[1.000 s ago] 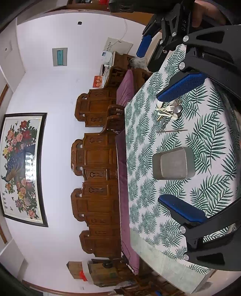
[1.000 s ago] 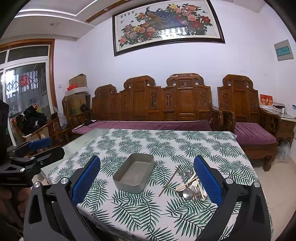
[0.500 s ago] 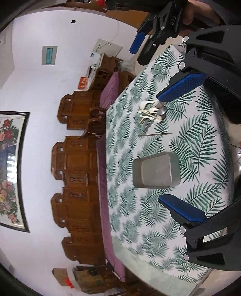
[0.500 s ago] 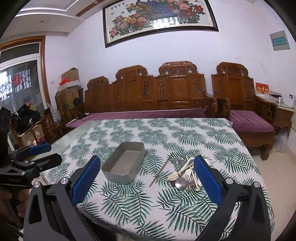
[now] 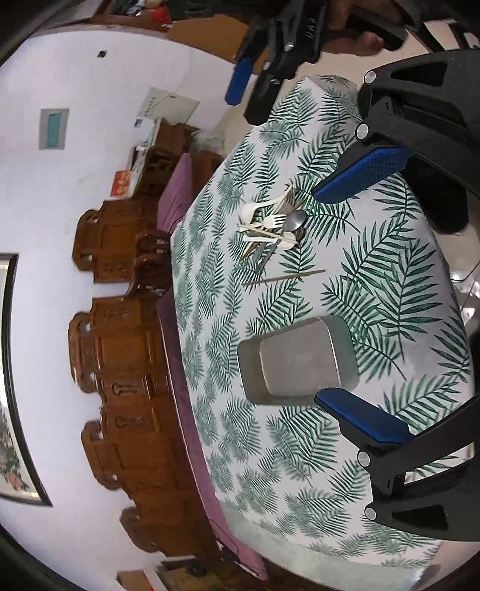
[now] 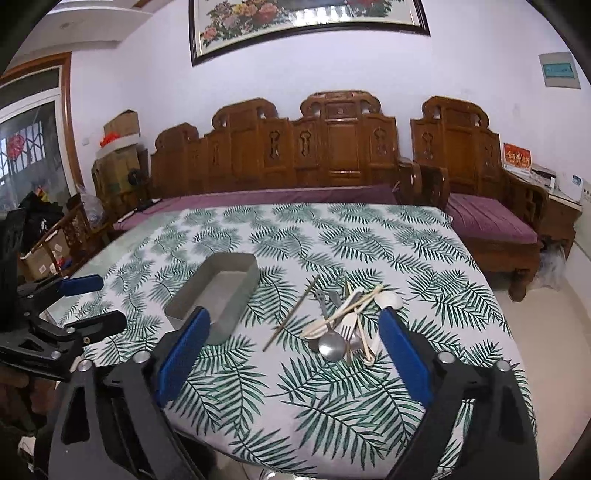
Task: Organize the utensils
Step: 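Move both grippers down toward the utensil pile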
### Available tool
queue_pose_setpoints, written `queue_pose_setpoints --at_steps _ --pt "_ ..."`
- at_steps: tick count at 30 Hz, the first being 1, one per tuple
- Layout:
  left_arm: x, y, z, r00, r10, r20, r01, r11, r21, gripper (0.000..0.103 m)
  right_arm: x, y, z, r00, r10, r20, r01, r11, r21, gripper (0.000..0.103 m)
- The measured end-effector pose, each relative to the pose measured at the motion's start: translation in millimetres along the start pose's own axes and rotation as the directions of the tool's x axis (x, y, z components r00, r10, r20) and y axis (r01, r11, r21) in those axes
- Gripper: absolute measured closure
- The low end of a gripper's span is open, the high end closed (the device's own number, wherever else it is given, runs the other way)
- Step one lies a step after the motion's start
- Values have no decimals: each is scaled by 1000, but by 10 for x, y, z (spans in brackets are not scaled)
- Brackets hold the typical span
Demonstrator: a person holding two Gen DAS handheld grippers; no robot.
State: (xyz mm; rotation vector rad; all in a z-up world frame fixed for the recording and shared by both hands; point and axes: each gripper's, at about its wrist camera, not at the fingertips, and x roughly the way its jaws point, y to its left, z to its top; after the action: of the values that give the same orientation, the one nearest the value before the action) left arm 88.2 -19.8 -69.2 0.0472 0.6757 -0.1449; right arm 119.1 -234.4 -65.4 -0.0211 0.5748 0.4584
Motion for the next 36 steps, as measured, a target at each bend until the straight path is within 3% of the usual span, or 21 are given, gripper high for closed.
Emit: queue_pose_setpoints --at_steps 11,16,23,30,36 --pt "568 -111 170 993 -82 -85 86 995 51 23 358 -443 79 995 -26 -96 27 1000 15 35" --pt "879 -128 223 985 -110 -130 117 992 41 36 572 -574 33 989 -38 -140 40 999 10 37" --pt "1449 -143 266 972 -94 -217 108 993 51 52 874 -666 -89 978 -46 -205 45 999 -10 37" --pt "1998 -194 370 947 -96 -308 115 992 45 65 1070 -783 -194 969 -48 -241 49 999 -2 37" --pt "2395 -244 414 925 -73 -373 95 995 39 68 1195 -888 -233 964 -54 -261 53 999 -11 37"
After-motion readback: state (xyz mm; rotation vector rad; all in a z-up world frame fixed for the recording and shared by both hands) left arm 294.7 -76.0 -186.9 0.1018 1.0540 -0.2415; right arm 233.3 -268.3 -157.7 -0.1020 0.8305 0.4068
